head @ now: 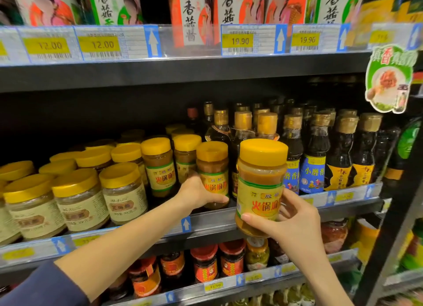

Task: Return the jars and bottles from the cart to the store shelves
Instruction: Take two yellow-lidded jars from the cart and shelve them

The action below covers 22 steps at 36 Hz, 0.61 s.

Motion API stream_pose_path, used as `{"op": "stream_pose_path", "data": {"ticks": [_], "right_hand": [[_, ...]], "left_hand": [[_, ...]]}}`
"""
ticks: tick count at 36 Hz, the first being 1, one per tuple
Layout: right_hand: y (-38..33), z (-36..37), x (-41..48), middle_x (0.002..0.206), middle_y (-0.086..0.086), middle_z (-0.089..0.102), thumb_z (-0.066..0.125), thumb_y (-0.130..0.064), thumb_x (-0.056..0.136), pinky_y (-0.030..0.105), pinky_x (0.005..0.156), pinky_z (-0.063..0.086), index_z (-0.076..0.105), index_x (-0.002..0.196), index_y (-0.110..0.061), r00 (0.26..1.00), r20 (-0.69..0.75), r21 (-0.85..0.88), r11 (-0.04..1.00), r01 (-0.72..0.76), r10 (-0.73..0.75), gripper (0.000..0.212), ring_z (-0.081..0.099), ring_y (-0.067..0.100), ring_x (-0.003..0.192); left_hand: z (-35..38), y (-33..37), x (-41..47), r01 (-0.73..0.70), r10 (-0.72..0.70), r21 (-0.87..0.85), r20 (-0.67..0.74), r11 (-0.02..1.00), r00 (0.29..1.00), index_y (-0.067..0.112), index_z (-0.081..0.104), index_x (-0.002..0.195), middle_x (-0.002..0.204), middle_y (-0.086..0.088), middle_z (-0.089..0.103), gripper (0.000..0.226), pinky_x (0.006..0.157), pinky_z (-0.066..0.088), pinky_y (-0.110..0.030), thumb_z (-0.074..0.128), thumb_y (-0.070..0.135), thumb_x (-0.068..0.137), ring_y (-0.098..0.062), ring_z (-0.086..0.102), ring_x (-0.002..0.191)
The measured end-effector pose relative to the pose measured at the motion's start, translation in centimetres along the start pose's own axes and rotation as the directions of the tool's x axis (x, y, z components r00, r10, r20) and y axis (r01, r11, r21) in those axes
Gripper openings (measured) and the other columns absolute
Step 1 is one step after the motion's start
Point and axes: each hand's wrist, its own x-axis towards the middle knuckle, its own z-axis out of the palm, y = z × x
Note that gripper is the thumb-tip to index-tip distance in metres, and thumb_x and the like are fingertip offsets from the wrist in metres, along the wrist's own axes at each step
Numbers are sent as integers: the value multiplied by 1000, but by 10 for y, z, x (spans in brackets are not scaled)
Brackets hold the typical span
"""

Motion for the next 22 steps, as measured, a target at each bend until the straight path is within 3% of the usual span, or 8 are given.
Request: {"op": "stream_pose_path", "data": {"ticks": [5, 7, 10, 12, 17, 19, 22], "right_hand": [[-7, 7, 1, 91, -22, 71, 84, -38, 40, 11, 70, 52, 65, 94, -30, 999, 11, -15, 999, 37, -37, 58, 67, -2, 87], [-10, 12, 1, 91, -25, 70, 84, -36, 40, 7, 68, 49, 64, 92, -31, 999, 15, -5, 999, 50, -50, 56, 66, -6, 86], [-12, 24, 1, 90, -27, 69, 88, -28, 43, 5, 66, 48, 65, 92, -30, 998, 22, 2, 998, 61, -61, 54, 65, -8, 85], [-13, 34, 1, 89, -24, 71, 90, -23, 46, 6, 67, 49, 65, 91, -32, 997, 32, -5, 998, 67, -67, 52, 66, -7, 85], [-17, 60, -3, 84, -17, 72, 89, -29, 47, 9, 68, 51, 65, 92, -31, 995, 53, -34, 995, 90, -88, 51, 66, -6, 84], [-20, 69, -6, 86, -16, 71, 89, -34, 47, 12, 69, 53, 65, 96, -27, 993, 59, -57, 993, 102, -99, 55, 66, -6, 84], [-24, 81, -10, 84, -13, 72, 87, -40, 46, 26, 74, 58, 67, 98, -27, 993, 47, -76, 991, 110, -106, 57, 68, 0, 82]], "left_hand": [[-32, 5, -17, -65, 56, -128, -76, 990, 996, 10, 57, 118, 115, -1, 65, 65, 80, 48, -26, 84, 30, 62, -16, 60, 105], [-50, 13, -37, -182, 144, -209, -186, 961, 972, 10, 53, 125, 118, 1, 61, 66, 80, 48, -20, 80, 27, 67, -13, 59, 108], [-76, 30, -73, -431, 346, -208, -346, 878, 872, 13, 55, 126, 118, 3, 63, 67, 79, 51, -11, 71, 40, 67, -3, 62, 103], [-90, 42, -91, -515, 459, -121, -317, 848, 830, 20, 53, 128, 117, 7, 62, 77, 81, 52, -12, 68, 52, 60, -2, 63, 102], [-106, 62, -106, -478, 495, 152, -106, 865, 863, 28, 34, 141, 128, 6, 57, 109, 90, 54, -32, 63, 71, 45, -6, 57, 110], [-110, 63, -104, -466, 498, 272, -60, 842, 865, 26, 40, 138, 125, 5, 60, 108, 90, 54, -34, 61, 75, 44, -7, 58, 108], [-115, 63, -102, -491, 533, 361, -17, 792, 846, 21, 58, 115, 102, 5, 68, 91, 76, 57, -37, 60, 80, 46, -8, 64, 90]]}}
